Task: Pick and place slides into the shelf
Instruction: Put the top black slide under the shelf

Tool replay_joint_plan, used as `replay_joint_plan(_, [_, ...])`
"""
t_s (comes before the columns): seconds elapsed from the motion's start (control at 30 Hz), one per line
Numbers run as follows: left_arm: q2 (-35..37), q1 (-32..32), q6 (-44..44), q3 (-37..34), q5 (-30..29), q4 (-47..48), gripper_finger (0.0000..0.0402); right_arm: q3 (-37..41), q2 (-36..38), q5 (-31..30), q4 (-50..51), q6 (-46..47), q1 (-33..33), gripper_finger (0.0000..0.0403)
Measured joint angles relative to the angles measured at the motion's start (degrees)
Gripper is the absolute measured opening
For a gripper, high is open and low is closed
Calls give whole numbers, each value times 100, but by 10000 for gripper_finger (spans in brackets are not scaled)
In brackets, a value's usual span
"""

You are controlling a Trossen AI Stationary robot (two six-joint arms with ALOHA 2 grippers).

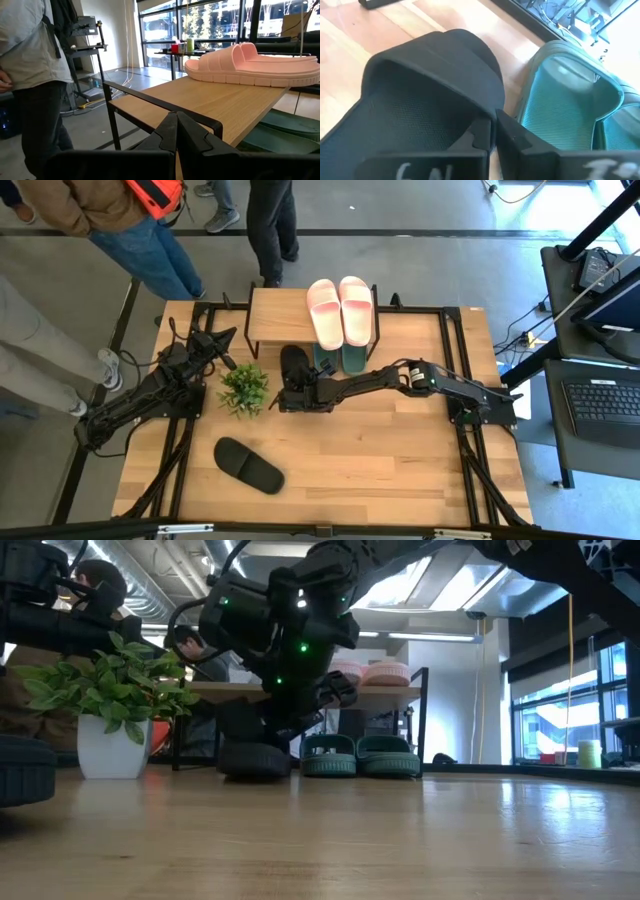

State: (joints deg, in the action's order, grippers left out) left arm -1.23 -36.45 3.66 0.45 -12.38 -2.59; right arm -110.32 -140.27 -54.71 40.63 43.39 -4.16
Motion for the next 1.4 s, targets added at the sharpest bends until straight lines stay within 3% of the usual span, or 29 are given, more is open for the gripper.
replay_joint_plan(0.73, [0,0,-11,-1,6,1,0,9,-11,413,-3,-15,-18,196])
replay_joint_plan(1.17, [0,0,-15,-2,5,2,0,-251,-11,404,62,-202,-109,211])
replay_joint_plan(1.4, [0,0,-17,0,6,0,0,-442,-7,849,115,-301,-164,211])
